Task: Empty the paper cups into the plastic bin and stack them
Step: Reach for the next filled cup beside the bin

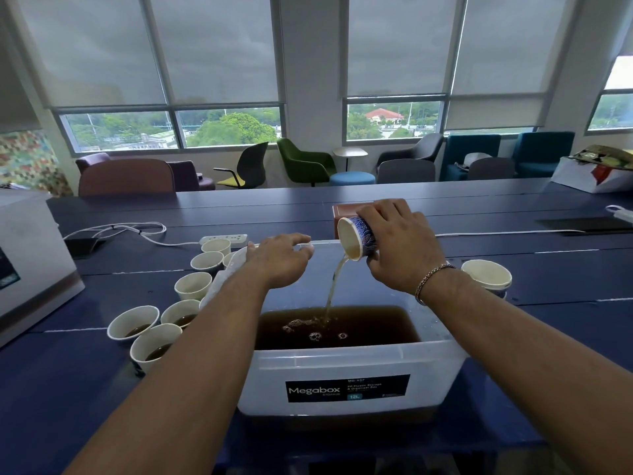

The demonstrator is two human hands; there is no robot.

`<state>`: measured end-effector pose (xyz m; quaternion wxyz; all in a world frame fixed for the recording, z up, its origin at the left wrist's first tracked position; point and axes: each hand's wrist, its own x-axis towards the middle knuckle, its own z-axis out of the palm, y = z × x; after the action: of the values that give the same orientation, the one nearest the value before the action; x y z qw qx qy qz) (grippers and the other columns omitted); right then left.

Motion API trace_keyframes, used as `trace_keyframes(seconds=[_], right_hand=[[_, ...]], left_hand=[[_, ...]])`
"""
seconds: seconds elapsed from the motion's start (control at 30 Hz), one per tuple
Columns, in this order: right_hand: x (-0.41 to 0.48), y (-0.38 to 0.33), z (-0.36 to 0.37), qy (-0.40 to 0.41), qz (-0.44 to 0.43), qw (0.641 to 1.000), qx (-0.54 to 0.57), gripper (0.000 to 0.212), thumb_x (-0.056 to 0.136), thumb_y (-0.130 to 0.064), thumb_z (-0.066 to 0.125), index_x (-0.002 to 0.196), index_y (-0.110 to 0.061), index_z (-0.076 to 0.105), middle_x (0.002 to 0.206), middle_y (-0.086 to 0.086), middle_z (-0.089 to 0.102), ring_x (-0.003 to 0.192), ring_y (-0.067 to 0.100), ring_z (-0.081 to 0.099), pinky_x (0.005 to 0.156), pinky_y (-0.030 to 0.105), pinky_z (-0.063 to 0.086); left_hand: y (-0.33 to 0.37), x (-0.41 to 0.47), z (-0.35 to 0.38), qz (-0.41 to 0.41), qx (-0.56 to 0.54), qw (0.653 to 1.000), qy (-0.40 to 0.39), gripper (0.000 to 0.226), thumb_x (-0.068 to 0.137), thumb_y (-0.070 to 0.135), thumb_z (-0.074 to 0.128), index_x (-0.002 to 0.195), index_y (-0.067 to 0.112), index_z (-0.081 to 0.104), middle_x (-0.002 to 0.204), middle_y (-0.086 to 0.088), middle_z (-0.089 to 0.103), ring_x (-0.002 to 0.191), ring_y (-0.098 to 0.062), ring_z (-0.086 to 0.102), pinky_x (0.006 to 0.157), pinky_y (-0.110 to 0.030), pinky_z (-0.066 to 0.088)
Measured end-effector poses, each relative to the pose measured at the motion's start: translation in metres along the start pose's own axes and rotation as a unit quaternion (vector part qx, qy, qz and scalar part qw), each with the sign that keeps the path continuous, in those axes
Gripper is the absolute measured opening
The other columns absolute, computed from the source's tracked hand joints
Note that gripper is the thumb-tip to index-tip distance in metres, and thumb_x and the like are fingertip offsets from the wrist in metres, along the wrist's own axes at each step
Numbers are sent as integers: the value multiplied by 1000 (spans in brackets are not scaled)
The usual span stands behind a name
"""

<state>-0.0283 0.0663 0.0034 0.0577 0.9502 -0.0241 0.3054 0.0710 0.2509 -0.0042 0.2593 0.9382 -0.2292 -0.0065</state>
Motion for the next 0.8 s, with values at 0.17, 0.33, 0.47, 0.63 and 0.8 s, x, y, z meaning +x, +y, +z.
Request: trace_keyframes(seconds=[0.17,0.33,0.47,0.63,0.8], right_hand=[[3,-1,0,49,-24,999,0,76,62,-28,83,129,-15,49,124,12,54,114,33,50,90,49,46],[5,-3,-5,105,-36,994,13,78,63,-27,83,131,-14,48,131,16,50,121,35,46,90,48,48],[5,-6,-7,94,-33,995,4,76,66,-33,78,133,-16,46,128,13,53,118,32,48,91,47,45],[-1,-9,-7,-24,29,989,141,72,76,-49,71,133,-23,36,120,1,60,105,23,59,93,42,46],[3,11,-9,-17,110,972,205,77,68,-53,78,130,-25,44,124,0,55,110,18,51,87,34,50]], left_hand=[[0,0,0,0,1,1000,-1,41,102,48,38,141,37,48,155,0,39,143,-27,32,117,-59,20],[0,1,0,-2,2,1000,-5,41,102,48,38,141,38,48,155,0,39,142,-27,32,117,-59,20],[0,0,-2,-2,1,1000,-4,40,102,48,39,140,38,49,154,-1,40,141,-28,34,116,-58,22],[11,1,-1,17,-41,998,38,40,102,48,38,133,30,57,143,1,54,127,-25,49,108,-53,37],[70,-3,-5,48,-209,975,50,39,106,41,31,119,19,60,109,0,65,96,-18,65,82,-32,52]])
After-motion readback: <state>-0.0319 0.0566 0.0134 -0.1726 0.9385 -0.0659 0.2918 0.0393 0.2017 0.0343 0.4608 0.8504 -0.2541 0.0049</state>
